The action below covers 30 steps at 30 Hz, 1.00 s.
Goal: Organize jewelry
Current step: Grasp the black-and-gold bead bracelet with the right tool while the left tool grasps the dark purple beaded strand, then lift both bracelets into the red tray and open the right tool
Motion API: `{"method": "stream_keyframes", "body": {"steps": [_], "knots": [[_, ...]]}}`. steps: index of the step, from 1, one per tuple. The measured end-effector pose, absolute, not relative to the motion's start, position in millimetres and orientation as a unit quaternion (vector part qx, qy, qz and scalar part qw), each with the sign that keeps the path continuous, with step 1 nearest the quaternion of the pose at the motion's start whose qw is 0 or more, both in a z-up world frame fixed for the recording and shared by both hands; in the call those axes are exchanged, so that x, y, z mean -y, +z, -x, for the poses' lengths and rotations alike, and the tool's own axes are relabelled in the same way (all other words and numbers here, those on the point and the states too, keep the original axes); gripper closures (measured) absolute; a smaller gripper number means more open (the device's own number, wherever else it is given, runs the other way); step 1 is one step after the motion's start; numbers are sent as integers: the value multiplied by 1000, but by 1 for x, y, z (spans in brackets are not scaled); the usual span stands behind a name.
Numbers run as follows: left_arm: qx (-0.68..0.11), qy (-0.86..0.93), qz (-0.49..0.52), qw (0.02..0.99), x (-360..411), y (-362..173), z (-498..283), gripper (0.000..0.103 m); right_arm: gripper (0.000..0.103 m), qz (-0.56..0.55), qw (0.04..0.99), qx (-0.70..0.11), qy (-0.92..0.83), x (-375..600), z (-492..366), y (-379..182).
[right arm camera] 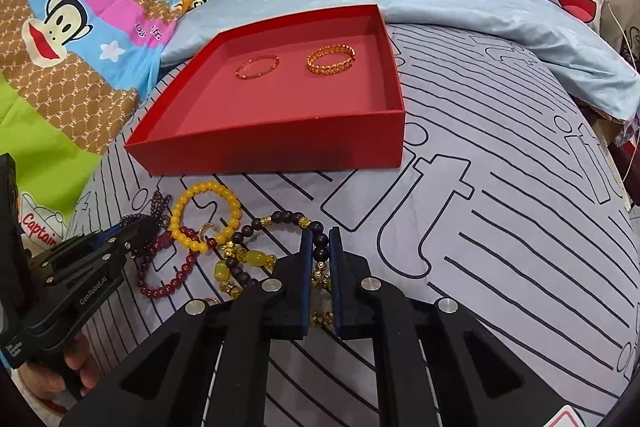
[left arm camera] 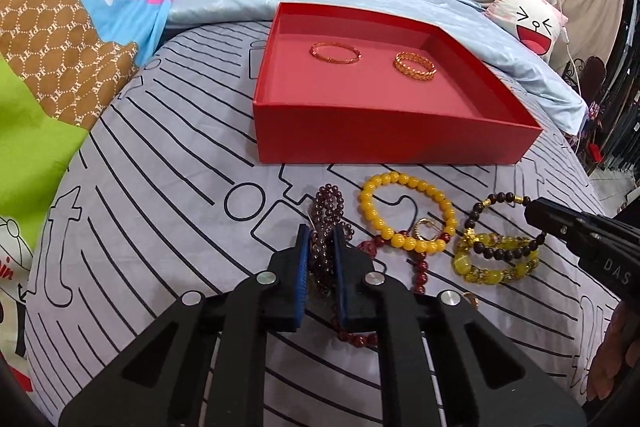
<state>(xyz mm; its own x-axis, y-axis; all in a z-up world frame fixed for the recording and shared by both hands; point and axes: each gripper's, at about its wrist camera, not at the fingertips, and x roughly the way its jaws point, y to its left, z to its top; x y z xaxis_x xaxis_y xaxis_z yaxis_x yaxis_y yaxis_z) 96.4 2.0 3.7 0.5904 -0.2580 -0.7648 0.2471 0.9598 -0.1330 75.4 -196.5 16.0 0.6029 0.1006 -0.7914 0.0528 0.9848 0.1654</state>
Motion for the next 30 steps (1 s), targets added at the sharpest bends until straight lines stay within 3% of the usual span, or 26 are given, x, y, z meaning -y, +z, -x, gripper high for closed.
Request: {"method": "stream_keyframes", "body": {"steps": [30], "knots": [[-359, -135, -36, 923, 16, 81, -117, 92, 95, -77, 925, -369, 43, 210, -95, 100]]}}
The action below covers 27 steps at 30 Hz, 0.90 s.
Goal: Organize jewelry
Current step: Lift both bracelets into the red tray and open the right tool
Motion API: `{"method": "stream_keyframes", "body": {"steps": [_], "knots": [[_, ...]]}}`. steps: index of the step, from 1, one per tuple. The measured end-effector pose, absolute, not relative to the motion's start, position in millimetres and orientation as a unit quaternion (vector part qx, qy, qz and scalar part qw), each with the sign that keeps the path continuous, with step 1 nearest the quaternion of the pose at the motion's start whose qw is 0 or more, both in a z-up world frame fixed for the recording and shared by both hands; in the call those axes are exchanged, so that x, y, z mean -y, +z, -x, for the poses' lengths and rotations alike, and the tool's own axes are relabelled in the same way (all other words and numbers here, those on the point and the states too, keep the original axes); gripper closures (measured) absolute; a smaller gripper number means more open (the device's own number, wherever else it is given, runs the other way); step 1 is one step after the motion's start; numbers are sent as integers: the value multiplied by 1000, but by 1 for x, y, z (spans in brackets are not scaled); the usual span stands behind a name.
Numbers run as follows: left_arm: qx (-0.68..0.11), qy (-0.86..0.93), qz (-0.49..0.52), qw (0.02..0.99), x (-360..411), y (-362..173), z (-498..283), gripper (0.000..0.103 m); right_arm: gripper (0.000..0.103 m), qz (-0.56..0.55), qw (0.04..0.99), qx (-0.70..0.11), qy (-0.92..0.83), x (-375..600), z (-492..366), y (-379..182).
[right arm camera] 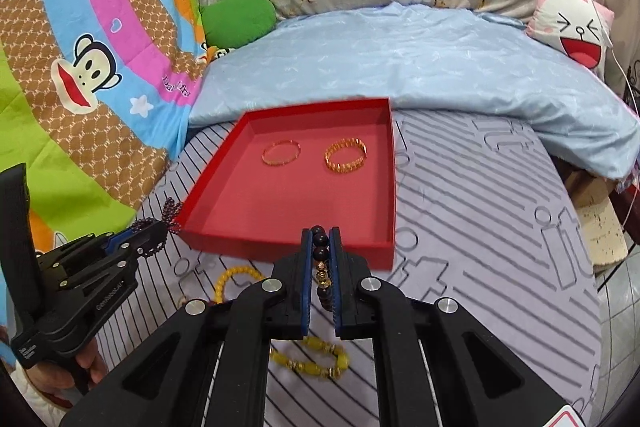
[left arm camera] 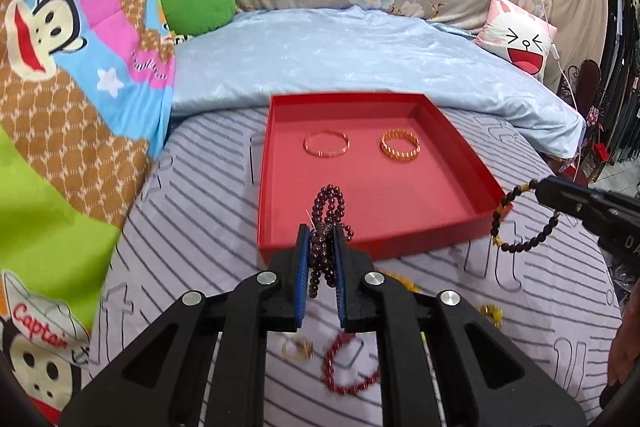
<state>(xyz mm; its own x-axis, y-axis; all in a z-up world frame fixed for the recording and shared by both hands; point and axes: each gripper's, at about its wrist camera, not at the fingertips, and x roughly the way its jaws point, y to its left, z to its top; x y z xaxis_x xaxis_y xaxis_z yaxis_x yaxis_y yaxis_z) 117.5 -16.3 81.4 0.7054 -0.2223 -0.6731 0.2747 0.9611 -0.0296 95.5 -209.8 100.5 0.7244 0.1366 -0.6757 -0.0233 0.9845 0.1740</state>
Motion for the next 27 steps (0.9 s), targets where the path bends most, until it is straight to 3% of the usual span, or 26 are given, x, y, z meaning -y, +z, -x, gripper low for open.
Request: {"method": "stream_keyframes", "body": {"steps": [10, 27], "knots": [[-347, -126, -48, 928, 29, 88, -163, 92, 95, -78, 927, -359, 67, 205, -151, 112], [-386, -136, -9, 912, 36, 56, -234, 92, 95, -89, 903, -413, 74, 201, -223, 56]]}}
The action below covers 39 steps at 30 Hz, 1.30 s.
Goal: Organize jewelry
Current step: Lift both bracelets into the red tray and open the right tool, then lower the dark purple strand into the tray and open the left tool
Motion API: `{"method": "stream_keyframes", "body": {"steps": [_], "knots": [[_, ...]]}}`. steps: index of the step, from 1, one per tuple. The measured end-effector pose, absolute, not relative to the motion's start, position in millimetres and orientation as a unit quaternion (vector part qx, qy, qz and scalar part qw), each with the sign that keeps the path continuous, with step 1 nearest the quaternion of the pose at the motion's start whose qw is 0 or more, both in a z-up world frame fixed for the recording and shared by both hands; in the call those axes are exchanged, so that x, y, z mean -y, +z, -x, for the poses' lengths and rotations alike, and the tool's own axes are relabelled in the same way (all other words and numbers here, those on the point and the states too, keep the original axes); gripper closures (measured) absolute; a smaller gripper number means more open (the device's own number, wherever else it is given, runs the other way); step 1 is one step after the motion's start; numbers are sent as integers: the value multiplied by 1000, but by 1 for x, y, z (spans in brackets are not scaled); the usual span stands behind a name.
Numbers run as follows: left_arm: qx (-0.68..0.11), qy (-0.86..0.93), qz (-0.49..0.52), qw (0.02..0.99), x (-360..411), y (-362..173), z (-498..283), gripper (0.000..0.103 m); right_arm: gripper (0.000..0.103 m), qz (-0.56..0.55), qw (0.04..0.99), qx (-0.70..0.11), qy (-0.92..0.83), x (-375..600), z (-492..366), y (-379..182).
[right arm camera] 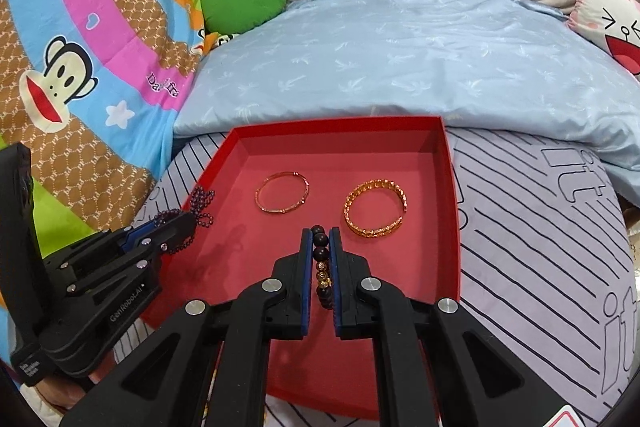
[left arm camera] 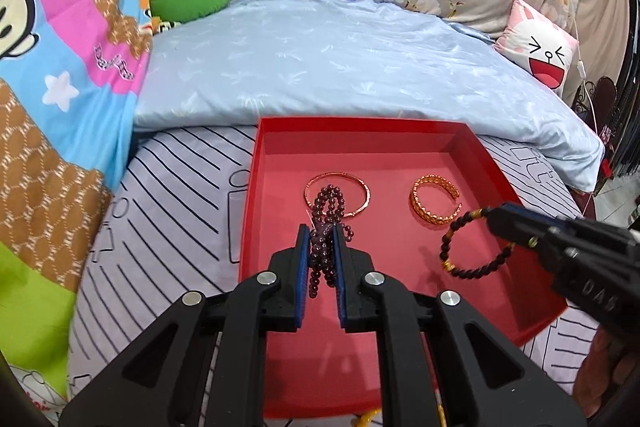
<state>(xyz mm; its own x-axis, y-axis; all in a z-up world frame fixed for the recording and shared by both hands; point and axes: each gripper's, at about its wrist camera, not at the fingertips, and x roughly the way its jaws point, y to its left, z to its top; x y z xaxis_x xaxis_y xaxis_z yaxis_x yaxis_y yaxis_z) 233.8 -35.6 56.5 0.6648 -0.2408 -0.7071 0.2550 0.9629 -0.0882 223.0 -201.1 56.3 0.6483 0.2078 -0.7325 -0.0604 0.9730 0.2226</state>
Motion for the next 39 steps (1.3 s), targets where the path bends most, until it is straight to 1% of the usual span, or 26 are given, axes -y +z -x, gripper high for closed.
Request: {"method": "stream_keyframes", "body": {"steps": [7, 10, 11, 12, 13, 14, 17, 19, 28, 39], "knots": [[-394, -132, -20, 909, 43, 44, -244, 92, 95, -77, 903, -419, 54, 204, -234, 41], [-394, -122, -22, 911, 43, 41, -246, 90, 91, -70, 906, -416, 42, 204, -236, 39], [-391, -117, -23, 912, 42, 41, -246, 90, 85, -66, 907, -414, 38, 204, -237, 39], [-388, -113, -26, 914, 42, 41, -246, 90, 76, -62, 909, -411, 33, 203, -236, 39], [-387, -110, -29, 915, 42, 41, -247, 88, 71, -61, 910, -408, 30, 204, -236, 39], [-385, -107, -31, 916, 42, 41, -247, 84, 65, -61, 912, -405, 29, 204, -236, 40], [-381, -100, -34, 918, 41, 43, -247, 73, 64, -61, 914, -399, 28, 203, -234, 45], [-375, -92, -41, 921, 41, 45, -246, 70, 62, -58, 917, -394, 28, 200, -232, 50], [-363, -84, -43, 927, 39, 57, -227, 69, 61, -53, 923, -379, 36, 196, -204, 66], [-364, -82, -43, 927, 50, 64, -192, 68, 61, -67, 921, -382, 35, 217, -148, 70]]}}
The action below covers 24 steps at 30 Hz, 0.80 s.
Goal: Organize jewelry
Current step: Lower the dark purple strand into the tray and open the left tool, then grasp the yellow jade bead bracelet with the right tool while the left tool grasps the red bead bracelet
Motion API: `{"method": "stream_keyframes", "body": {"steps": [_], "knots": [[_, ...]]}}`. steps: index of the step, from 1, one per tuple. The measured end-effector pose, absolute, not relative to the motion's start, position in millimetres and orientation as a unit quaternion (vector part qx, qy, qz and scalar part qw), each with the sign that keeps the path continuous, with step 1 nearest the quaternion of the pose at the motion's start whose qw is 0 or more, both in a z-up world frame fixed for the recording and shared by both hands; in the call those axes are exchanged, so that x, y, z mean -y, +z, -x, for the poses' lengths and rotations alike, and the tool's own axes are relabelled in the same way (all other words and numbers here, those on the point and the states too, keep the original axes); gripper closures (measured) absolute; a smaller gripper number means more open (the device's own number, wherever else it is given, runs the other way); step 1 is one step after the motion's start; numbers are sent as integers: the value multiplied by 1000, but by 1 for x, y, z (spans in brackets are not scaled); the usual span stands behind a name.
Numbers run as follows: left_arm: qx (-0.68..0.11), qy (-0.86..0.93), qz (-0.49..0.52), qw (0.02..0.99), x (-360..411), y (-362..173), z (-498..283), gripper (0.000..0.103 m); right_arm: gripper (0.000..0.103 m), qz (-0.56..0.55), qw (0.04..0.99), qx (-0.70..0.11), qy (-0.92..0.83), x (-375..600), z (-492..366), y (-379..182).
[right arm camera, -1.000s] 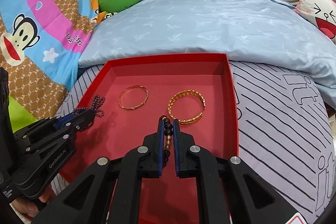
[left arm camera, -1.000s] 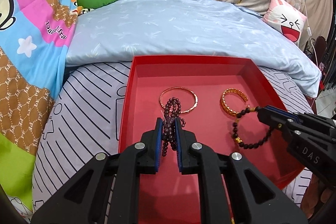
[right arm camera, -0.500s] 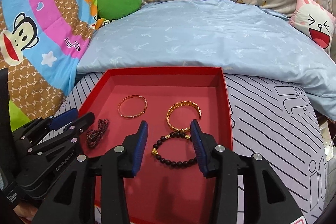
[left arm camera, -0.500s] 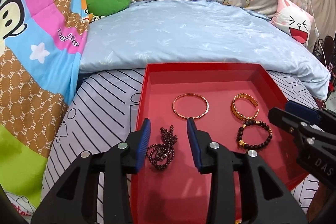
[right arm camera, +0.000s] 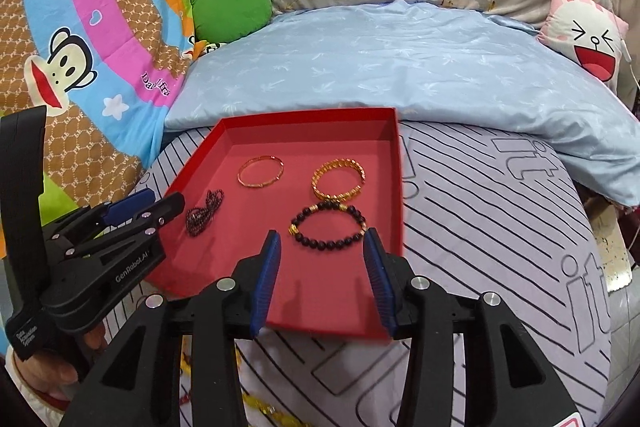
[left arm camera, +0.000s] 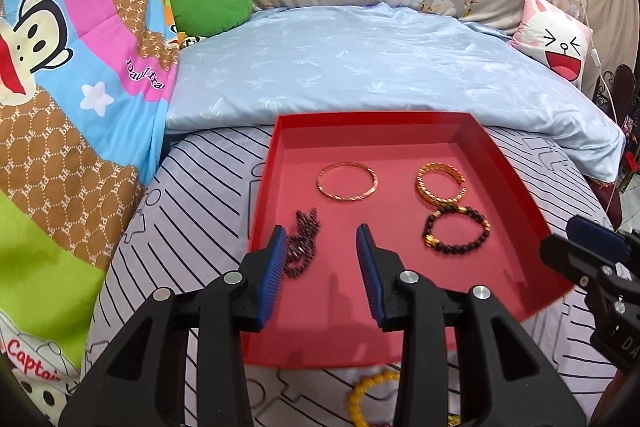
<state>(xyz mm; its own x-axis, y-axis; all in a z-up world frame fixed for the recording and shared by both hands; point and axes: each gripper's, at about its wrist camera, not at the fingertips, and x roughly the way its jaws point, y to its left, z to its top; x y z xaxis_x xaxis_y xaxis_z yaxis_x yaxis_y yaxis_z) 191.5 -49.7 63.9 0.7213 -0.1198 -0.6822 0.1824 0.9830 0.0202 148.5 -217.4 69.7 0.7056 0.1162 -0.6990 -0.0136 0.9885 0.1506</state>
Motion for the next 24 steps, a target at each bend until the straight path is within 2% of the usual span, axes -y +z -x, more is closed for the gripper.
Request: {"method": "stream_keyframes", "body": {"steps": [12, 24], "knots": [[-363, -80, -42, 927, 34, 70, -116, 62, 61, -69, 909, -410, 31, 218, -75, 58], [-414, -75, -26, 907, -3, 23, -72, 61, 61, -52, 893, -445, 40, 195, -50, 20]]}}
